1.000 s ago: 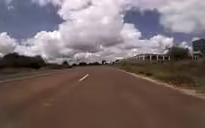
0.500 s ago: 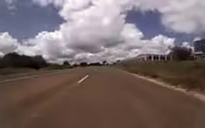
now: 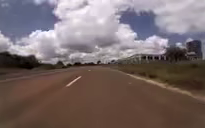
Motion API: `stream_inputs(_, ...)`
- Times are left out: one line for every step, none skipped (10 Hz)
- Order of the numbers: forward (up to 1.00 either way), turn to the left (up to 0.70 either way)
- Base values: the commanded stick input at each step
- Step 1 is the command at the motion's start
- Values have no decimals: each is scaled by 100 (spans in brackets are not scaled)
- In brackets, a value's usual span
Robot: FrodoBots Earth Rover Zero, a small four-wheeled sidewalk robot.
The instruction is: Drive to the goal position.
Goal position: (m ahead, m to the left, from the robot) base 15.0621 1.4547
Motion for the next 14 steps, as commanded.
stream_inputs(100,0)
stream_inputs(100,0)
stream_inputs(100,0)
stream_inputs(100,0)
stream_inputs(100,0)
stream_inputs(100,0)
stream_inputs(100,0)
stream_inputs(100,-1)
stream_inputs(100,-4)
stream_inputs(100,-7)
stream_inputs(100,-11)
stream_inputs(100,-15)
stream_inputs(100,-19)
stream_inputs(100,-10)
